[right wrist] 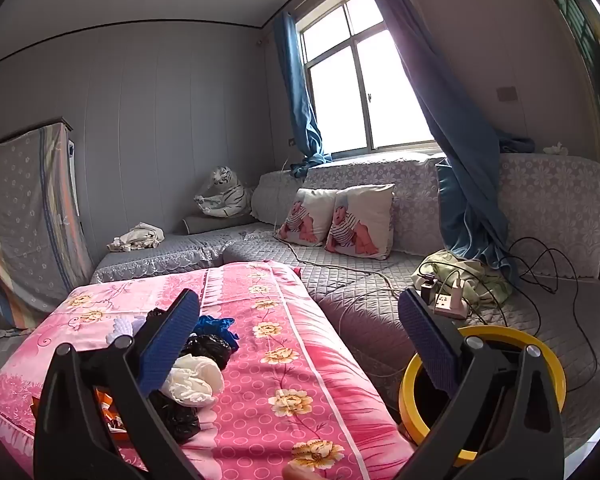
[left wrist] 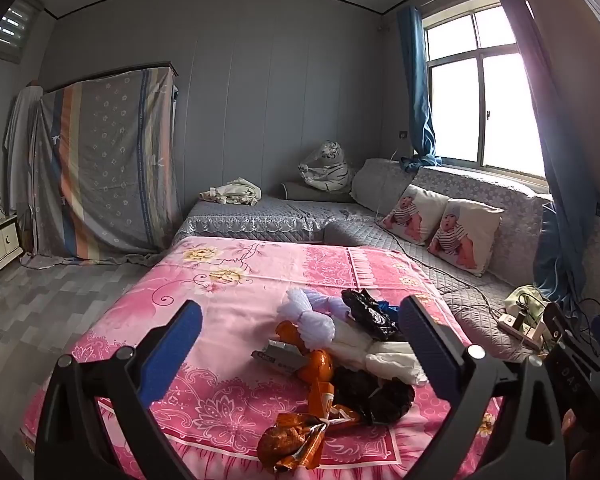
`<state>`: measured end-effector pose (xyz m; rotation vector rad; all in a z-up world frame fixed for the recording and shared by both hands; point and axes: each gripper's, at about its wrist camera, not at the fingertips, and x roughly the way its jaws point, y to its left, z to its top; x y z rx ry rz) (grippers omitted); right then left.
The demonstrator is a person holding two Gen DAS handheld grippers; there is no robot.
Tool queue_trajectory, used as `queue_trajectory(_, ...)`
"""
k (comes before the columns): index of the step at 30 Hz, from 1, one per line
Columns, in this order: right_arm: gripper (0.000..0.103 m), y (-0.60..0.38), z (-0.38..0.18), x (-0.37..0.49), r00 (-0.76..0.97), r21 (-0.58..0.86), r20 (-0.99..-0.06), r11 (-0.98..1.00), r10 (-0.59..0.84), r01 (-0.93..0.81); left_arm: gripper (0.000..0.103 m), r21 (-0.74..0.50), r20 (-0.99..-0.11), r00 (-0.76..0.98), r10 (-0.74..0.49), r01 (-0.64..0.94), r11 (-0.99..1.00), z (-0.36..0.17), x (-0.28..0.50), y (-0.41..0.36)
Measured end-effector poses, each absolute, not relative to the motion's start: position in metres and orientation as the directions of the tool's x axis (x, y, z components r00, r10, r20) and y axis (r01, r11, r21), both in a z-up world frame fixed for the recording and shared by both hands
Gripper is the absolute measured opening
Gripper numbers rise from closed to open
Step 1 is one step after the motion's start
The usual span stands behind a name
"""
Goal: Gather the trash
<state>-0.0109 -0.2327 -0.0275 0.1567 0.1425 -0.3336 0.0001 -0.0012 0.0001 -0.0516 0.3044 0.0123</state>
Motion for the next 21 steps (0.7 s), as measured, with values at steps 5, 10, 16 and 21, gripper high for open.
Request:
queue_trajectory(5,0.095,-0.2326,-0.0287,-0.0104,0.935,0.130,-0.170,0.933,-0.312,0.335,0.095,-0.060,-0.297,0.955,0.002,-0.021,0.998,0.0005,-0.0002,-0.0004)
queue_trajectory(10,0.095,-0.2326,-0.0297,-0.0098,0.934,0.129,-0.173,0.933,-0.312,0.335,0.095,-0.057,-0.294,0.956,0.001,-0.019,0.998,0.0004,-0.0008,-0.0012)
queue_trajectory(16,0.095,-0.2335,-0.0301,-0.0095,0.934,0.129,-0.174,0.933,-0.312,0.336,0.095,-0.055,-0.295,0.955,0.002,-0.019,0.998,-0.0001,-0.0017,0.0006)
queue_trajectory(21,0.095,-0.2338,-0.0294,-0.0092,0.934,0.130,-0.176,0.933,-0.310,0.334,0.095,-0.054,-0.296,0.955,0.001,-0.018,0.998,-0.0023,-0.0009,0.0003)
